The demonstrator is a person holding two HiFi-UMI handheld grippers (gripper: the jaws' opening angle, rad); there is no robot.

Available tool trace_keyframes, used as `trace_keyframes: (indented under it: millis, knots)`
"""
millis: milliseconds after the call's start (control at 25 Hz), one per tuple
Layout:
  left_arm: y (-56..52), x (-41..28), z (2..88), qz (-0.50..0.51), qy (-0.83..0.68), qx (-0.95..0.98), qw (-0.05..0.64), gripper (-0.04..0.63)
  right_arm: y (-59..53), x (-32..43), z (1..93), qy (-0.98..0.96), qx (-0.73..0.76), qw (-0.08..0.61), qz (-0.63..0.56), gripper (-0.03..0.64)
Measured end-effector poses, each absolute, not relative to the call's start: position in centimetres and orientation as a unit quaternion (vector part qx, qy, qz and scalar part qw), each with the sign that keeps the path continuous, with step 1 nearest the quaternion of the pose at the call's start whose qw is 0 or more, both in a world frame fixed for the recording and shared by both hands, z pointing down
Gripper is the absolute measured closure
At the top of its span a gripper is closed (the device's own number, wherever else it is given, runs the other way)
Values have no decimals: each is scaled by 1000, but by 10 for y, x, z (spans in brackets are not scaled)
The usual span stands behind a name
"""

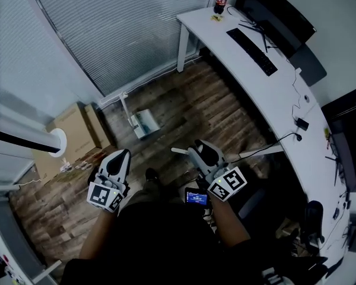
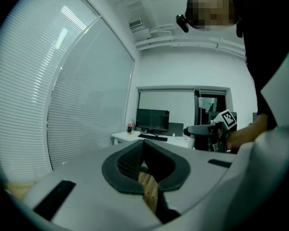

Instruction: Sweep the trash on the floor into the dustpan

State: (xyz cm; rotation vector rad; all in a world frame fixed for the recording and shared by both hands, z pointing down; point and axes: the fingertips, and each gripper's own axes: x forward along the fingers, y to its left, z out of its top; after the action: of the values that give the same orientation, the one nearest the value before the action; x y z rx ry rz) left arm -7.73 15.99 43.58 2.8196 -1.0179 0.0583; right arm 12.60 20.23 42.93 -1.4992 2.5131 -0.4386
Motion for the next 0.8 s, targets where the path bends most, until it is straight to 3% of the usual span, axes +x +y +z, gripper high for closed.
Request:
trace_keyframes:
  millis: [800]
  knots:
    - [193,-84,432,6,-282,955,88,600,249,123,434,822,-552,46,-133,488]
